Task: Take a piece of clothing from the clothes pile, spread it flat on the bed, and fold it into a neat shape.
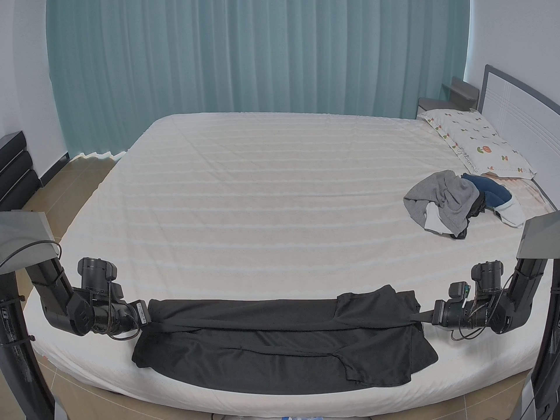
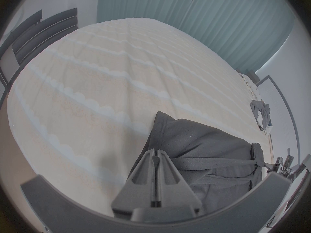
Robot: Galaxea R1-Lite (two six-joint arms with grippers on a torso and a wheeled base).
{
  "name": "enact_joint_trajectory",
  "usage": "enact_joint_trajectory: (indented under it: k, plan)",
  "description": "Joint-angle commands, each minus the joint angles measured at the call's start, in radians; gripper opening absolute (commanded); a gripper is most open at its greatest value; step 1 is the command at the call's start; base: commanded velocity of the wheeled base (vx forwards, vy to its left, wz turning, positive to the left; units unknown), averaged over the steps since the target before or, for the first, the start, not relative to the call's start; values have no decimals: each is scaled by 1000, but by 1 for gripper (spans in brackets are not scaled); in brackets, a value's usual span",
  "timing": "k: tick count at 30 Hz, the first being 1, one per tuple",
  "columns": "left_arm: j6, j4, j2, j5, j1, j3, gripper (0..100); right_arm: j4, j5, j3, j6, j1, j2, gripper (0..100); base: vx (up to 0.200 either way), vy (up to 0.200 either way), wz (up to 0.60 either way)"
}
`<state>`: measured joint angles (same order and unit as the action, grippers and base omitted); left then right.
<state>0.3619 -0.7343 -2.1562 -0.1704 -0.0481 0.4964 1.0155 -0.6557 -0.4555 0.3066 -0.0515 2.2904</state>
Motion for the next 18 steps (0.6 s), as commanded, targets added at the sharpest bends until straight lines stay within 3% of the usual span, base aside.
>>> enact_joint_trajectory:
  k: [1,2,3,11,15,18]
  plan:
    - [2,-1,-8,0,1,-10,0,1,1,8,-1,1,9,100,0,0,0]
    - [2,-1,-8,0,1,-10,0,1,1,8,-1,1,9,100,0,0,0]
    - [2,-1,-7,0,1,-10,100,6,1,8,-1,1,9,100,0,0,0]
    - [14,-28,58,-1,-16,-59,100,14,-12,5,37,-30,-74,100,0,0,0]
    - [22,-54,113,-21,-53,-81,100,14,-1,-26,132,-31,-123,100,0,0,0]
    - [83,-54,137,-66,-67,-58,100,12,24,-57,170,-27,-115,100,0,0,0]
